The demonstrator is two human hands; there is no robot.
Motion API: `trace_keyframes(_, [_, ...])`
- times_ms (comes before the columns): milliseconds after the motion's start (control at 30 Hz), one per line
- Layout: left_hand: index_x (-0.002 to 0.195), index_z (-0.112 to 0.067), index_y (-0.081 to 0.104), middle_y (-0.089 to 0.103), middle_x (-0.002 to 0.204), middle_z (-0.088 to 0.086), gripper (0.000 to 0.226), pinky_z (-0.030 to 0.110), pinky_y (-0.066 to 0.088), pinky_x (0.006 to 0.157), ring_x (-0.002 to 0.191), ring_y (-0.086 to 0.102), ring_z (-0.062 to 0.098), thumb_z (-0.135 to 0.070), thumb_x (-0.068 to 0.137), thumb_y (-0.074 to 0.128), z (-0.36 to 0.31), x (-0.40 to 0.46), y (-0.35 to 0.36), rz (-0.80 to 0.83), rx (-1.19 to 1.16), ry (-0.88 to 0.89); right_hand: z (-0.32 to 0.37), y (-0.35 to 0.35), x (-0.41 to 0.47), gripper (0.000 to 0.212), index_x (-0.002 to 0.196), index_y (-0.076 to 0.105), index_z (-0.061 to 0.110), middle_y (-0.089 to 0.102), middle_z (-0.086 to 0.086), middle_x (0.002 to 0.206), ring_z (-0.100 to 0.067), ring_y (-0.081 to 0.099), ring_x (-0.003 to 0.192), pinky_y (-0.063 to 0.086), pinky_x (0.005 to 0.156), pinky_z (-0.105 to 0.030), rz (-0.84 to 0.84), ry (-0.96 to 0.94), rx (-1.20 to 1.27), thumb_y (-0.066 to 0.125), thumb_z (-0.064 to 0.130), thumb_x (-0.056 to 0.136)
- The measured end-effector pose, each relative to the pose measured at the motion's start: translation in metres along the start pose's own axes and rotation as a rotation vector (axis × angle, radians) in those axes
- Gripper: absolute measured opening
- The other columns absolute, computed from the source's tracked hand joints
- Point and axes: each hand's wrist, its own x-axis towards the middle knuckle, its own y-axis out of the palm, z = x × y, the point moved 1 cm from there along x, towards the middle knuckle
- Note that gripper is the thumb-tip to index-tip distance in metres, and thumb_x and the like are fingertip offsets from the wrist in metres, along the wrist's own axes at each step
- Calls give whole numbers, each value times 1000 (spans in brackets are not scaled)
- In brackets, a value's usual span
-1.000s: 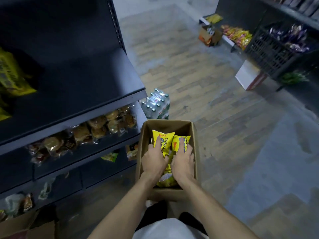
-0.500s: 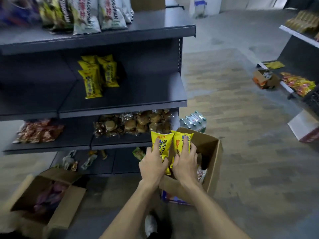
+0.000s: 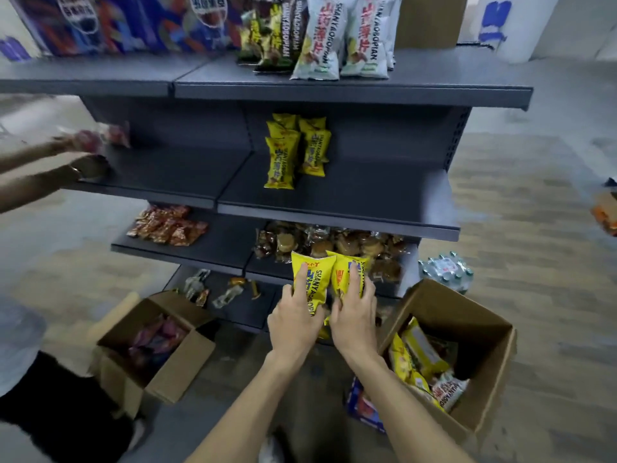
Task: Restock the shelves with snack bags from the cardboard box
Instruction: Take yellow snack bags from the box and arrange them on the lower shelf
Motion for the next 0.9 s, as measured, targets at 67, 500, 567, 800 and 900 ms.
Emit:
trace_keyframes(67, [151, -37, 16, 50, 100, -3, 80, 32, 46, 60, 80, 62, 20, -45, 85, 60, 20, 19, -9, -15, -7, 0, 18, 19, 10, 71, 154, 13, 27, 24, -8, 149, -28, 38, 128, 42, 100, -41, -4, -27, 15, 53, 18, 97])
trace_keyframes(500, [151, -36, 24, 53, 101, -4, 77, 30, 46, 53, 74, 62, 18, -46, 85, 63, 67, 175, -61, -128, -51, 144, 116, 81, 125, 70, 152, 20, 31, 29, -1, 145, -23, 39, 133, 46, 101, -48, -221, -97, 121, 57, 14, 95])
trace_keyframes(567, [151, -35, 25, 54, 102, -4, 76, 27, 41, 53, 75, 63, 18, -45, 85, 62, 66, 192, -61, -143, -80, 144, 124, 86, 144, 68, 151, 21, 30, 29, 0, 146, -24, 41, 132, 48, 100, -47, -233, -97, 119, 57, 15, 95])
trace_keyframes(800, [150, -34, 26, 55, 113, 2, 75, 34, 43, 57, 83, 66, 29, -48, 86, 62, 58, 261, -43, -146, -142, 125, 127, 104, 218, 66, 152, 24, 25, 38, -7, 133, -29, 50, 118, 47, 96, -45, -217, -132, 127, 57, 18, 95])
trace_keyframes(900, [150, -36, 22, 54, 116, 1, 77, 36, 45, 55, 91, 64, 29, -47, 85, 63, 53, 290, -30, -151, -154, 120, 124, 109, 253, 69, 153, 18, 26, 34, -5, 138, -27, 45, 124, 43, 101, -45, -196, -164, 108, 55, 17, 96])
